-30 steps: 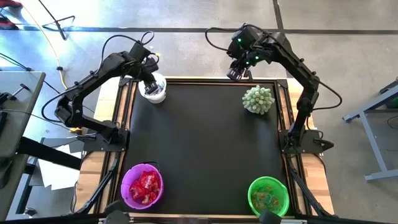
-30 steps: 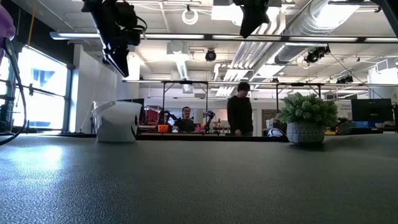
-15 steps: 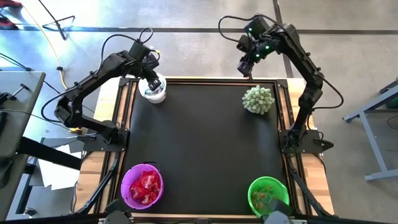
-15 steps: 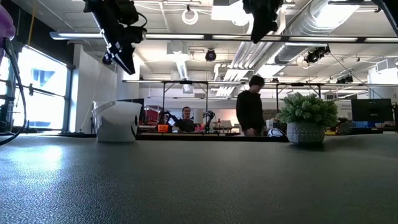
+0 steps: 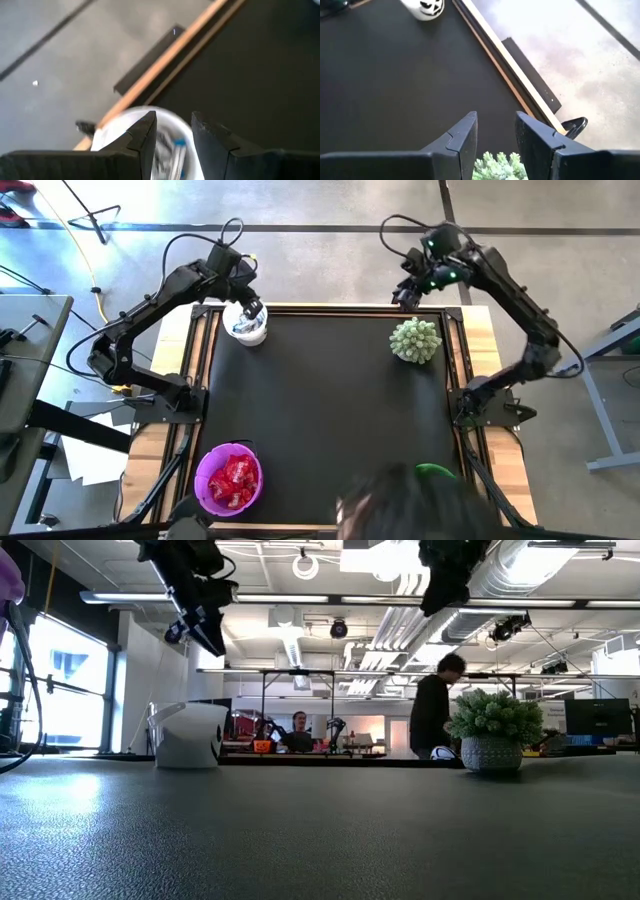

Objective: Sort candy
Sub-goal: Return to Home Position

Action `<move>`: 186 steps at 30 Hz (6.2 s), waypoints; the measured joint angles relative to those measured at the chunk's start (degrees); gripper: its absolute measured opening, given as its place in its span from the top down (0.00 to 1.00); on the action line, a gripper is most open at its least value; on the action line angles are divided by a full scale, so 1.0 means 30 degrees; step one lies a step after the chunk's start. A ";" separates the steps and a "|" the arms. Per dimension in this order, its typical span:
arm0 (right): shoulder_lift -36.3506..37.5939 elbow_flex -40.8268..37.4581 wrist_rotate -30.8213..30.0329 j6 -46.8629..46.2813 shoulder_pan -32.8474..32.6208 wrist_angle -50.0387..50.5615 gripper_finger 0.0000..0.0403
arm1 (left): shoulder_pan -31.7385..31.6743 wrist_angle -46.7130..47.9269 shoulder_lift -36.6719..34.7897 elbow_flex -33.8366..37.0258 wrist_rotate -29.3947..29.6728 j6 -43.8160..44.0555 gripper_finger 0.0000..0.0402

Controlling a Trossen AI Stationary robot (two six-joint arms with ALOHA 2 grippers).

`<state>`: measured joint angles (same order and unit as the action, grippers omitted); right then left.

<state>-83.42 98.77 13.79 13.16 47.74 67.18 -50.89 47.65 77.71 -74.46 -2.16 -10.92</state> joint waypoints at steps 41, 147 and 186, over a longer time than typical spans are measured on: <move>0.8998 -2.0939 -0.0326 -0.7118 0.0566 -2.5035 0.69 | -0.0004 -1.2905 -0.0036 0.0000 -0.1107 -0.1414 0.72; 1.2313 -3.2591 -1.7171 -1.4603 -2.5183 -3.3727 0.69 | 0.3070 -1.0375 -0.3173 0.0000 -0.4356 0.1631 0.72; 2.1326 -3.2584 -1.5797 -1.4727 -2.5132 -2.6470 0.69 | 0.3381 -1.0398 -0.3169 0.0000 -0.4365 0.3773 0.72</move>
<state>-19.44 1.02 -33.60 -31.03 -27.66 -12.23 -40.75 16.45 68.20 -74.46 -15.25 0.40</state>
